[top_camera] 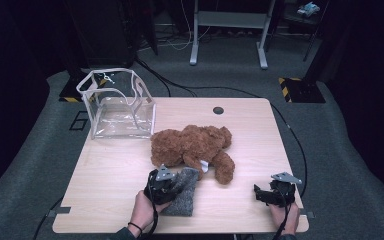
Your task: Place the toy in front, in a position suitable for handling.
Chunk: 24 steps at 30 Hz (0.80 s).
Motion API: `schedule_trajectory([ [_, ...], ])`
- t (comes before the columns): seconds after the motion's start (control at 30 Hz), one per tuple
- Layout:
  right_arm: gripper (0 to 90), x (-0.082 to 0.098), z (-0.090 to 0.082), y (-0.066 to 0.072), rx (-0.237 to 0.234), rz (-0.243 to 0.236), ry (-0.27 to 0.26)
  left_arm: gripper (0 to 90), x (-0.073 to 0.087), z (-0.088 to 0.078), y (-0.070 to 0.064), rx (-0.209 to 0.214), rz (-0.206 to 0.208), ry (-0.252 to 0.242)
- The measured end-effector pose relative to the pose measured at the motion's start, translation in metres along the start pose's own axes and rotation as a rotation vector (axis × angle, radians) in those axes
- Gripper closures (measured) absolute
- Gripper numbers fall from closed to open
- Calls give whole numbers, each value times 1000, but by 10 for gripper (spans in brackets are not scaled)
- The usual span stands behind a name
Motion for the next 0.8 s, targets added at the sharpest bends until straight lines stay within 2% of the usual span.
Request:
schedule_trajectory([
  [0.3,80,0,0,0,2,1,0,749,-10,21,-20,69,25,19],
  [0.37,81,0,0,0,2,1,0,742,-13,27,-24,77,36,26],
  [0.53,81,0,0,0,2,1,-1,704,-13,43,-32,95,33,54],
  [0.67,82,0,0,0,2,1,1,513,-12,45,-32,84,26,66],
  [0.73,82,0,0,0,2,3,1,394,-12,41,-30,62,30,62],
  [0.8,83,0,0,0,2,2,2,326,-11,35,-26,56,18,55],
])
Point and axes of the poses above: each handheld gripper's, and its own axes: z roughly forward along the jaws, x roughly out of its underside, y roughly to its left, the point moved 8 cm from there along z, roughly forward along the jaws, and after that the axes turned 5 degrees about y, right-handed, at the moved point
